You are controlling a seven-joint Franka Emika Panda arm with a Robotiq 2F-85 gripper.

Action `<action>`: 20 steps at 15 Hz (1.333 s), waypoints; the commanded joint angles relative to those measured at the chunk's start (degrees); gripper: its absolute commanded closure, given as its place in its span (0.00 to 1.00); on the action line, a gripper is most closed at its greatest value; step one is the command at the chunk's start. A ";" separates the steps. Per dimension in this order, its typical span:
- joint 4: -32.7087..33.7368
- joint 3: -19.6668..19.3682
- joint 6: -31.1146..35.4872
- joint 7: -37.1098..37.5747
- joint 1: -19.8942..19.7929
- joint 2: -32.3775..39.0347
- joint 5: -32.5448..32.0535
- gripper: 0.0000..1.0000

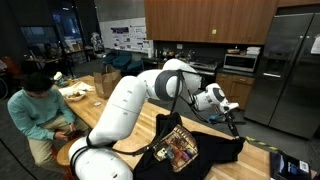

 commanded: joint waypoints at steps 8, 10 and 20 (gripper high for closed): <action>17.88 -1.19 -12.81 -3.27 1.42 11.78 1.22 0.27; 15.66 -0.03 -9.97 -3.20 2.68 8.85 1.42 0.13; 4.99 3.57 -0.45 -2.66 6.61 -3.60 9.16 0.00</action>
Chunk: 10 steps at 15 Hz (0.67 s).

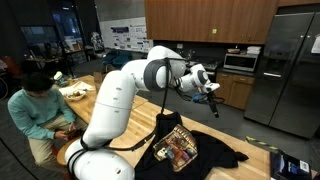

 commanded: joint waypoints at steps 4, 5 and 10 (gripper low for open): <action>-2.17 0.70 1.57 -2.54 -0.43 -0.95 2.20 0.00; -3.28 1.78 2.40 -4.49 -0.86 -1.53 3.98 0.00; -6.02 5.61 2.12 -10.60 -1.65 -2.46 17.66 0.00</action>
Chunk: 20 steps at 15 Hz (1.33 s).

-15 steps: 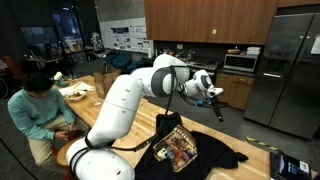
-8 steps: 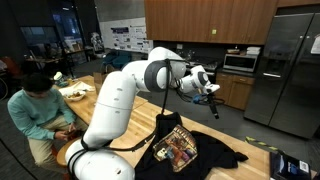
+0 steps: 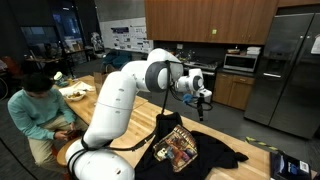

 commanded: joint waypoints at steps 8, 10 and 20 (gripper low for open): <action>-7.37 -0.52 4.30 12.37 1.60 -0.87 14.65 0.00; -8.17 -1.76 6.82 18.40 2.72 0.69 12.85 0.00; -6.26 -1.91 9.94 24.09 3.53 7.93 12.95 0.40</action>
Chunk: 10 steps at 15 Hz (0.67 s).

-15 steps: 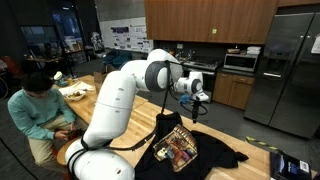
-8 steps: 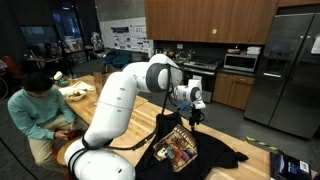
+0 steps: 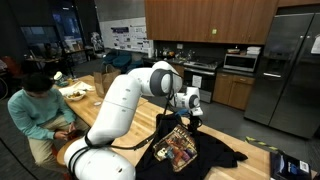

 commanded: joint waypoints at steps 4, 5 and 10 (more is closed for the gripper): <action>0.71 -1.64 2.38 2.43 2.30 -0.39 -1.47 0.72; 1.03 -1.98 2.40 2.76 2.72 -0.40 -2.03 0.81; 1.91 -2.58 2.03 2.99 3.90 -0.30 -4.23 0.90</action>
